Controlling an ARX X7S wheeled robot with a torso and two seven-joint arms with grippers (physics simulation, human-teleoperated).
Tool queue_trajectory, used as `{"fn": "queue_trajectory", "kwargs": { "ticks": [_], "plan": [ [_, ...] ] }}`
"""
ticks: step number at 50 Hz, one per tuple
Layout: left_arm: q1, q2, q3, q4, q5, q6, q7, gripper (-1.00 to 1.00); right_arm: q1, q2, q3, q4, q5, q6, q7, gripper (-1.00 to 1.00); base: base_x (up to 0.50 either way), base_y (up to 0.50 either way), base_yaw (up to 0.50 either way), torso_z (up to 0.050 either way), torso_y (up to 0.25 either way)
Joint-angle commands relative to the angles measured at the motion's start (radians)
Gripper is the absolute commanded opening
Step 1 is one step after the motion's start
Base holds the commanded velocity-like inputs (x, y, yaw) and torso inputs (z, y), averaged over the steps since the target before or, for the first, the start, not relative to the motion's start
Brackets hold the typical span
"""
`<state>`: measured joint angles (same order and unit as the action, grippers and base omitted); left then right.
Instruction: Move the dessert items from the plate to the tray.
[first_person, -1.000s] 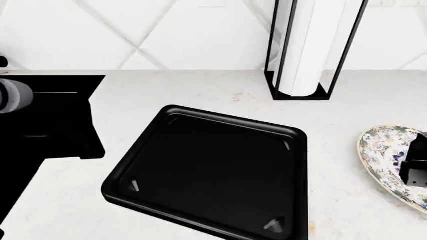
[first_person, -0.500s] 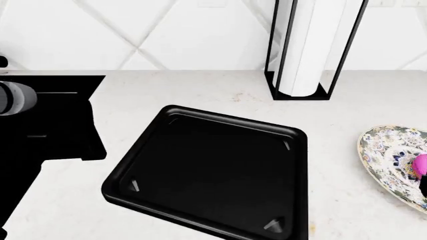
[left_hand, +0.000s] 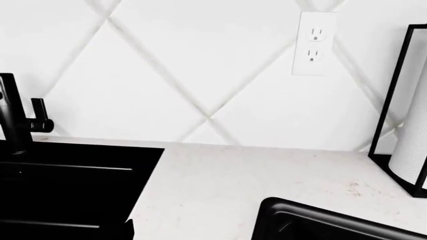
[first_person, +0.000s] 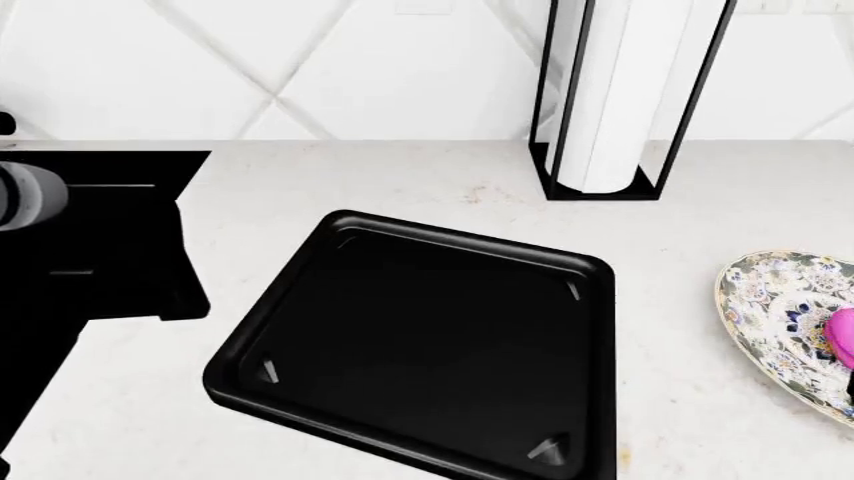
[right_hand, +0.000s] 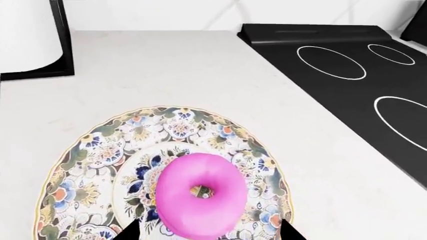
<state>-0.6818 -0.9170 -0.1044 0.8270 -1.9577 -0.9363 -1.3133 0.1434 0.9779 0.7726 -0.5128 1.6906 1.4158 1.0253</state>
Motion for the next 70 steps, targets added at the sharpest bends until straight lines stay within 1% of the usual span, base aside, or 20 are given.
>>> {"fn": "queue_trajectory", "kwargs": {
  "ticks": [1, 7, 19, 28, 37, 61, 70],
  "plan": [
    [-0.017, -0.014, 0.008, 0.002, -0.017, 0.009, -0.012, 1.00, -0.025, -0.023, -0.024, 0.003, -0.070, 0.001, -0.056, 1.00, 0.00, 0.00, 0.00, 0.000, 0.000],
    [-0.018, -0.016, 0.009, 0.003, -0.016, 0.011, -0.012, 1.00, -0.039, -0.033, -0.030, -0.003, -0.119, -0.010, -0.099, 1.00, 0.00, 0.00, 0.00, 0.000, 0.000],
    [-0.024, -0.009, 0.021, -0.002, -0.003, 0.013, -0.008, 1.00, -0.040, -0.052, -0.102, 0.016, -0.219, -0.050, -0.153, 1.00, 0.00, 0.00, 0.00, 0.000, 0.000],
    [0.000, -0.009, 0.008, 0.000, 0.011, 0.016, 0.000, 1.00, -0.030, -0.041, -0.135, 0.038, -0.240, -0.062, -0.155, 1.00, 0.00, 0.00, 0.00, 0.000, 0.000],
    [0.007, -0.011, 0.004, -0.001, 0.016, 0.020, 0.004, 1.00, -0.055, -0.045, -0.134, 0.042, -0.262, -0.073, -0.170, 1.00, 0.00, 0.00, 0.00, 0.000, 0.000],
    [0.018, -0.015, 0.002, 0.001, 0.022, 0.030, 0.008, 1.00, 0.016, -0.037, -0.250, 0.100, -0.308, -0.116, -0.191, 1.00, 0.00, 0.00, 0.00, 0.000, 0.000],
    [0.018, -0.025, 0.001, 0.002, 0.020, 0.032, 0.005, 1.00, 0.028, -0.039, -0.246, 0.127, -0.285, -0.118, -0.181, 1.00, 0.00, 0.00, 0.00, 0.000, 0.000]
  ]
}}
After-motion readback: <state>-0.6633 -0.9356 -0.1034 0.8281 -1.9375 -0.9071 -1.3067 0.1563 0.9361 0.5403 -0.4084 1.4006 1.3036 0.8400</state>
